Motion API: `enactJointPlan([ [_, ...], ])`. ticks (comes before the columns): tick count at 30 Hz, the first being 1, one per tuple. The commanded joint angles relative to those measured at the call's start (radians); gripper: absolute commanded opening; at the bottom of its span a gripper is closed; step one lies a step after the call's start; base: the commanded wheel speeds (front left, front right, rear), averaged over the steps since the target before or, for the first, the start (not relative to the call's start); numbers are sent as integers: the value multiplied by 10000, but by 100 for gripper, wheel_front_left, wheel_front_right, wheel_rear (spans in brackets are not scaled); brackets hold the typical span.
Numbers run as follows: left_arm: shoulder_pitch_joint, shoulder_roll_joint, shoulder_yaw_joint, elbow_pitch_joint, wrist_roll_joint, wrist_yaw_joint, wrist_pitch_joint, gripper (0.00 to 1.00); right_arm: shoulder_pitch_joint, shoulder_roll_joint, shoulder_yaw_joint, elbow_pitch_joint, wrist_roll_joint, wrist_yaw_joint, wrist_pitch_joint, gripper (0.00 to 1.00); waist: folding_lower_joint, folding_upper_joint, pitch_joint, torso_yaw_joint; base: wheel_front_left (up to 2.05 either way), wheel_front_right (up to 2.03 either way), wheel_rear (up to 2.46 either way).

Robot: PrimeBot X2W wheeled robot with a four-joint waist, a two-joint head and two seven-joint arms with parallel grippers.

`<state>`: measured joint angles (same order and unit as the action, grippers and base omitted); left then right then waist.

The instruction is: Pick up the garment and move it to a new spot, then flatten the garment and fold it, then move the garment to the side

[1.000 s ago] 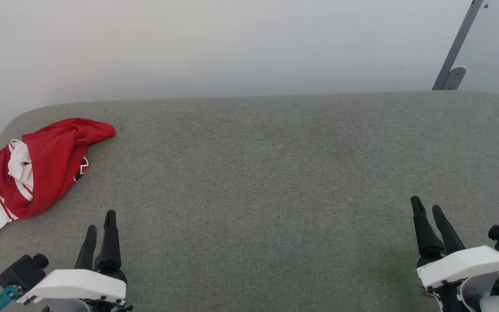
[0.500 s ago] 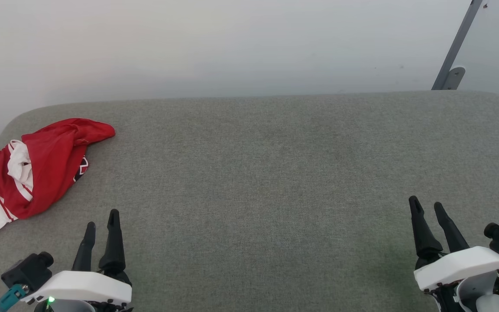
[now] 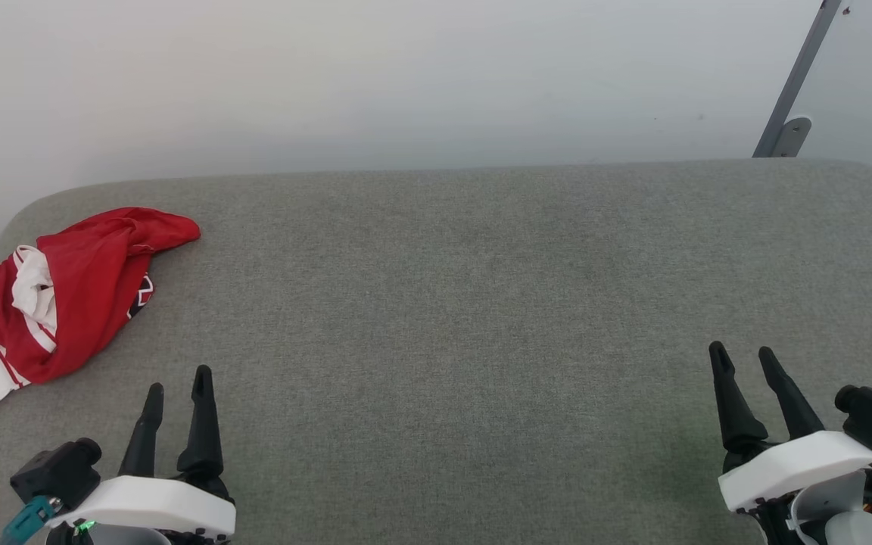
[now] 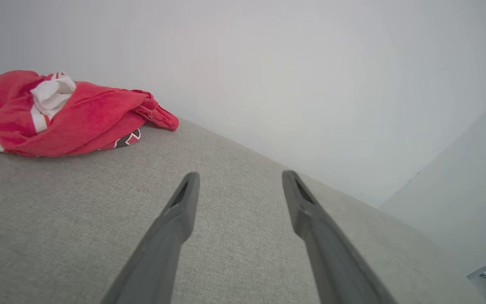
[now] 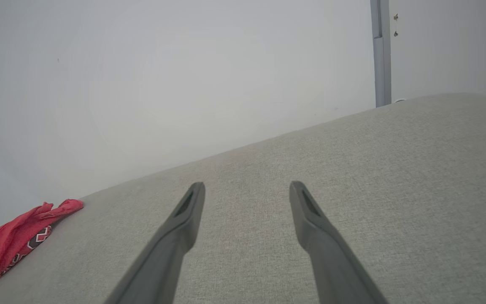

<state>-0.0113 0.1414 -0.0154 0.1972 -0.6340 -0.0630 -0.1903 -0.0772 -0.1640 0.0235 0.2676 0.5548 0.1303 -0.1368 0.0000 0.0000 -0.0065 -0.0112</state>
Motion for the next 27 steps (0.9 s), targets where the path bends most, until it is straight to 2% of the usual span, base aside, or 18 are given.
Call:
enactJointPlan([
  [1, 73, 93, -29, -68, 272, -71, -108, 100, -170, -62, 7, -64, -272, 5, -105, 100, 0, 0, -1, -3, 0, 0, 0],
  [27, 109, 61, 85, -20, 2509, -264, -618, 100, -155, -273, 201, 29, -2267, 5, -694, 100, 0, 0, 2, -34, 0, 0, 0],
])
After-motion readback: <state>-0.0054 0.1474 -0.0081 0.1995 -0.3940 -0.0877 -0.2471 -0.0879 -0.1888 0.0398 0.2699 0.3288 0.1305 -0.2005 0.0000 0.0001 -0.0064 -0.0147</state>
